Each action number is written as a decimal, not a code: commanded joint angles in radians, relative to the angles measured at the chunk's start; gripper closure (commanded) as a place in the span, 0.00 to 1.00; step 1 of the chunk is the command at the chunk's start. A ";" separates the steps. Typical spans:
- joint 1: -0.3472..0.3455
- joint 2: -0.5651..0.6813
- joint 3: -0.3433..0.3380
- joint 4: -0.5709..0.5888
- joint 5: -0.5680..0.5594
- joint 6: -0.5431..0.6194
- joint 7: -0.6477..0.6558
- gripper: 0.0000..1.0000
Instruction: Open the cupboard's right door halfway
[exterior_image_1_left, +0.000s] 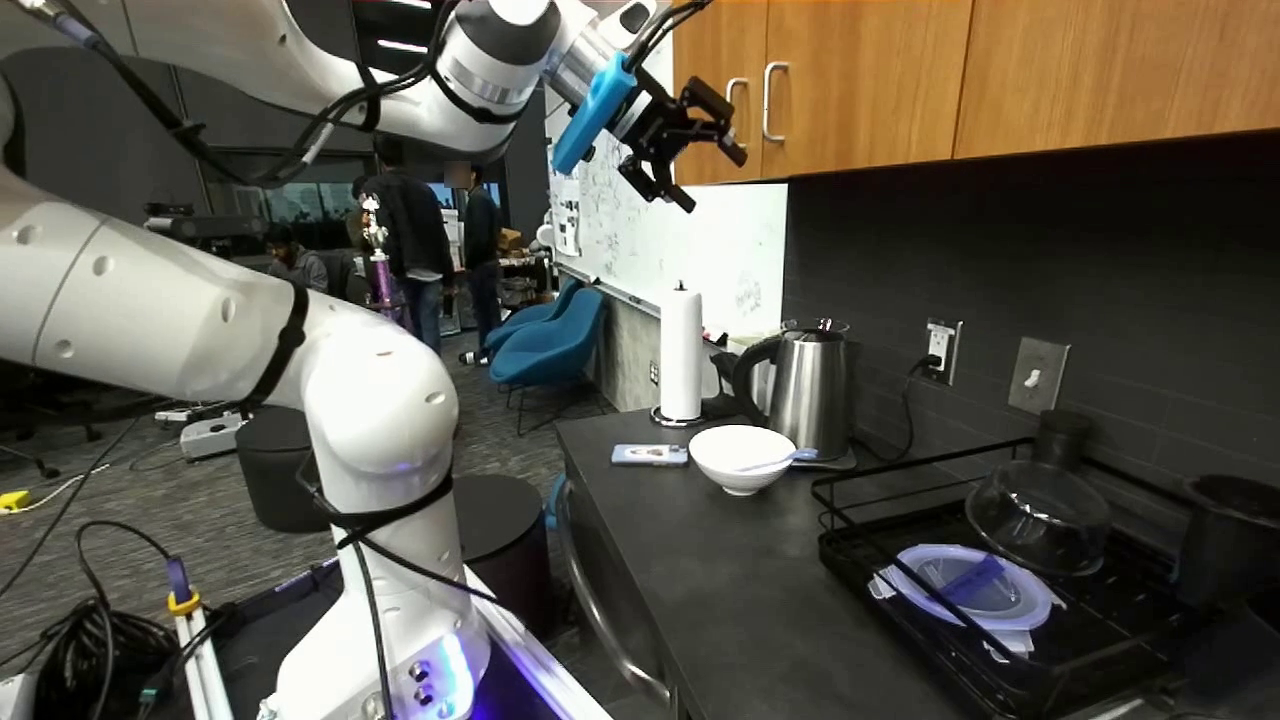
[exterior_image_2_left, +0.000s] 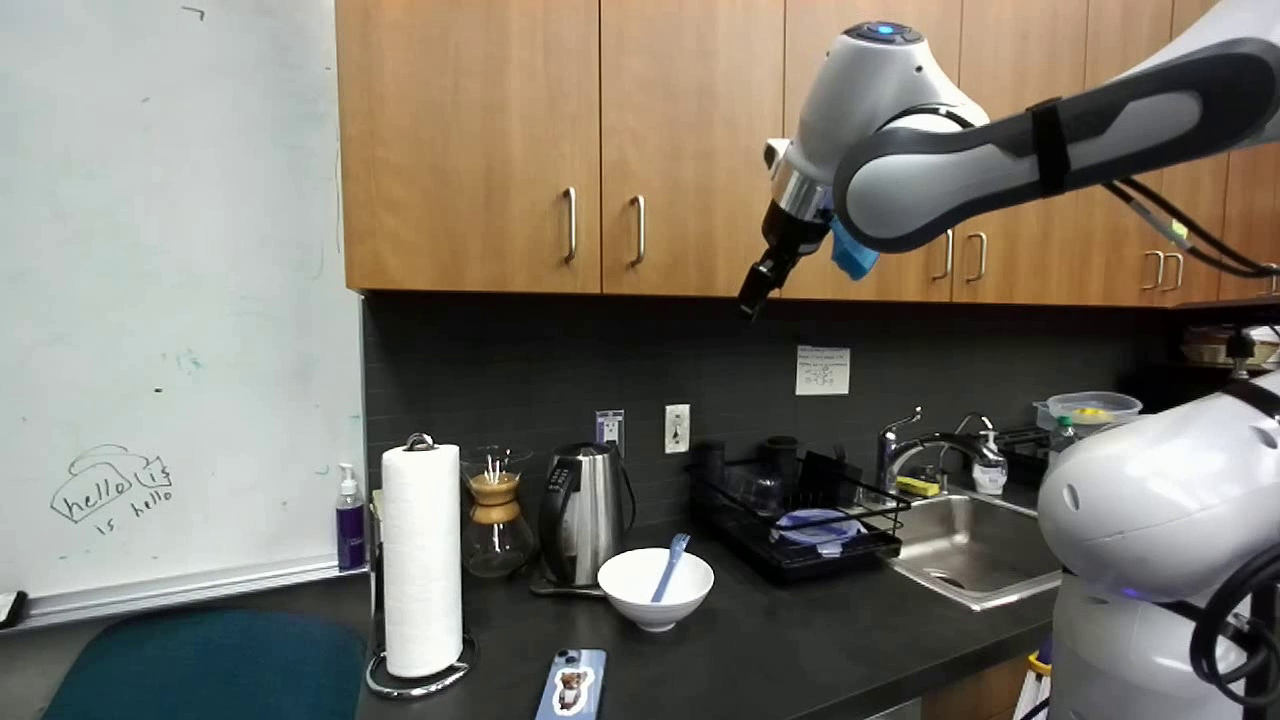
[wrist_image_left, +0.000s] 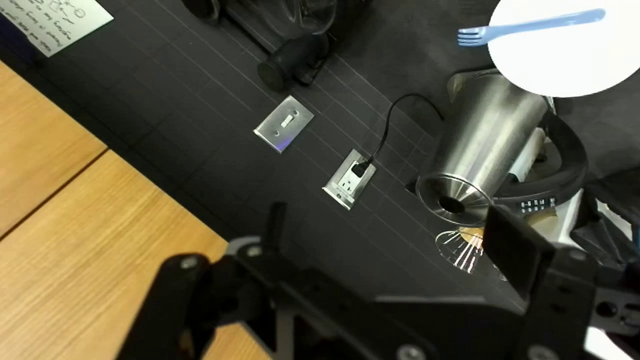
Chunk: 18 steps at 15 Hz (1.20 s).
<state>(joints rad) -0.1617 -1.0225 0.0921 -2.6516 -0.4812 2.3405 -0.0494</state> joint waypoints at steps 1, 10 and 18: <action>0.006 0.001 -0.007 0.003 -0.005 -0.005 -0.002 0.00; 0.047 0.062 -0.111 0.072 -0.024 0.147 -0.165 0.00; 0.267 0.048 -0.308 0.079 0.130 0.422 -0.386 0.00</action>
<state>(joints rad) 0.0301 -0.9726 -0.1655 -2.5775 -0.4191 2.7028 -0.3900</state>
